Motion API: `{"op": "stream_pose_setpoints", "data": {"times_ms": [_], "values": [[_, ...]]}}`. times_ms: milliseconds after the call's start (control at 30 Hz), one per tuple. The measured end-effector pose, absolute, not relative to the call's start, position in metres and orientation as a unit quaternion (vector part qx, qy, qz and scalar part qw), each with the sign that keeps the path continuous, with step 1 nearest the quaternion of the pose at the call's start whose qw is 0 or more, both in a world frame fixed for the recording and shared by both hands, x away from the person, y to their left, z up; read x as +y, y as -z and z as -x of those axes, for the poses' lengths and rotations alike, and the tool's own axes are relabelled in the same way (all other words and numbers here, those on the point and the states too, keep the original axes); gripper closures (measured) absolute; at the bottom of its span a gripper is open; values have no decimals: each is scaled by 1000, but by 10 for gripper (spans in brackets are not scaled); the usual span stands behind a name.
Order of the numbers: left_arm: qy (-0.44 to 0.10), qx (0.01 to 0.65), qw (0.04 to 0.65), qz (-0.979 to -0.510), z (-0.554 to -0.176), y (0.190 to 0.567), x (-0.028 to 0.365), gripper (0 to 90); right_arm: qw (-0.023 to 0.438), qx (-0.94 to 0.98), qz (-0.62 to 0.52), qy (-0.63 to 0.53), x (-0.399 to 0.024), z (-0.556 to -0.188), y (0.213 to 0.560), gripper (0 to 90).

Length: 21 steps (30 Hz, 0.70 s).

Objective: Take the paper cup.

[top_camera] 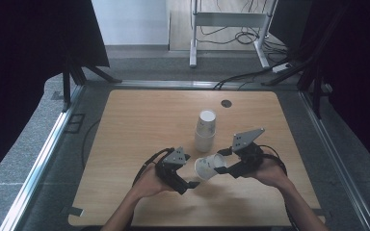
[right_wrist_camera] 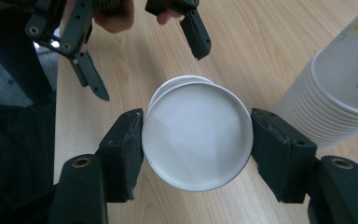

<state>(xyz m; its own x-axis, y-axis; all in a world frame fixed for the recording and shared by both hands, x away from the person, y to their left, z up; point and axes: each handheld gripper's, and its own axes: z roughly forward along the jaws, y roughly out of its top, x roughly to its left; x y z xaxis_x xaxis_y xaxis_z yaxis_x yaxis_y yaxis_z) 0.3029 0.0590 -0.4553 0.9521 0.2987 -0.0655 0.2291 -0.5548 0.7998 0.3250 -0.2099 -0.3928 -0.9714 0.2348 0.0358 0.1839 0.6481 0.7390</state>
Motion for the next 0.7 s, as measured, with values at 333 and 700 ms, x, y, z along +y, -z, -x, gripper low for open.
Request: {"op": "stream_pose_setpoints", "data": {"times_ms": [333,700], "values": [[-33,156,470,-868,-288,463,68,27,2,886,-104,-451,-214,-317,414,370],[-34,145,467,-872,-276,469,68,30,-16,872,-92,-481,-215,-311,432,369]]}}
